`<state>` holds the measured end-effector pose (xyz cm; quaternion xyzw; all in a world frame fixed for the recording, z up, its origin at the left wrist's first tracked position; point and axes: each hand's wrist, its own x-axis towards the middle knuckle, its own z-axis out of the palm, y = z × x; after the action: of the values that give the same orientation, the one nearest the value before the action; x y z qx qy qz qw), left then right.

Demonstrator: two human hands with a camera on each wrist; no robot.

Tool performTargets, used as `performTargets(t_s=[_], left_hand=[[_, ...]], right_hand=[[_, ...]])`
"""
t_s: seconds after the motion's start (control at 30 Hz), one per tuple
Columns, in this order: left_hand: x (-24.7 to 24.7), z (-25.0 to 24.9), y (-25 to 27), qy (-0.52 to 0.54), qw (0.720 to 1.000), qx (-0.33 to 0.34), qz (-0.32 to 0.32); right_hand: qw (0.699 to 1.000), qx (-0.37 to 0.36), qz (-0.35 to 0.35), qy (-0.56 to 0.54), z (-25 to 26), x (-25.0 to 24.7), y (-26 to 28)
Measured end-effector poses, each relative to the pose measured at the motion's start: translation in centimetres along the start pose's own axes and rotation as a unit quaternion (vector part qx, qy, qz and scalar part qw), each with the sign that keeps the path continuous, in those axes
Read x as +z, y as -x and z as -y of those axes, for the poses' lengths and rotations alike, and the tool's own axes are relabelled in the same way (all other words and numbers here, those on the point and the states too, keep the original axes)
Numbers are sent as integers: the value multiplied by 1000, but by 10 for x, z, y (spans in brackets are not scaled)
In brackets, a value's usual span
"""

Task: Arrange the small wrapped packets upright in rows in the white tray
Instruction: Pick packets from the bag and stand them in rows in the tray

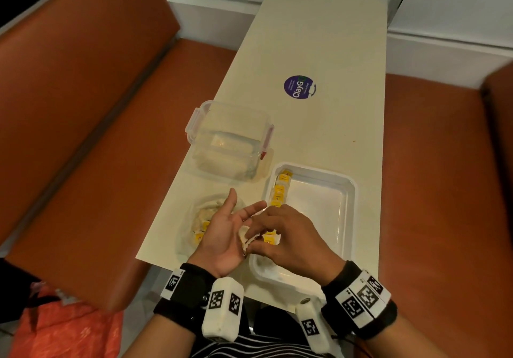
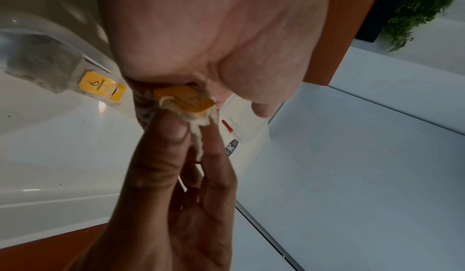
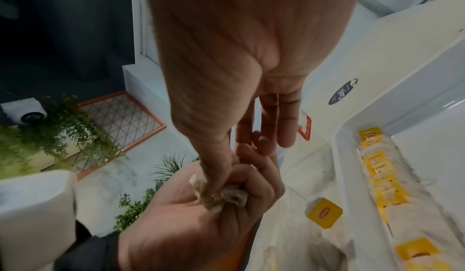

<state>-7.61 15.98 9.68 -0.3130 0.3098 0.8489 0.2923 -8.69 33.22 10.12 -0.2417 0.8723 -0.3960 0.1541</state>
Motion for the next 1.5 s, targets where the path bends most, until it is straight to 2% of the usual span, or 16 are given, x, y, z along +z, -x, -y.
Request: performTargets(t_s=[0.1,0.2,0.27,0.43,0.63,0.77,0.83,0.97,1.1,1.27,1.5], left_hand=[[3,-1,3,3,1000,-2,14],[2,1,4,0,1000,11,27],[1,2,4,-25,999,26,25],[2,4,1,-69,997,44,2],[1,5,-5,-62,996,54,-18],[2,6,-7,-119,988,94,-7],[8,7,-6,-182,977,115,9],[24,10,-10,-263,958,106,32],[33,10,-15,-229,967,110,29],[35,5,-13,-199,973,110,42],[33,-8,-6,-176,976,114,59]], right_hand=[[999,20,5,-28,-1,-8,0],[991,64,-24,-113,-2,-18,1],[980,95,-47,-170,-3,-27,3],[942,116,-73,-307,-3,-48,5],[916,159,-78,-360,-10,-61,8],[902,172,-82,-388,-11,-68,11],[900,176,-83,-391,-12,-70,12],[903,185,-85,-378,-15,-70,13],[908,174,-79,-374,-16,-80,14],[941,170,18,-292,-20,-82,19],[969,204,7,-140,-45,-62,25]])
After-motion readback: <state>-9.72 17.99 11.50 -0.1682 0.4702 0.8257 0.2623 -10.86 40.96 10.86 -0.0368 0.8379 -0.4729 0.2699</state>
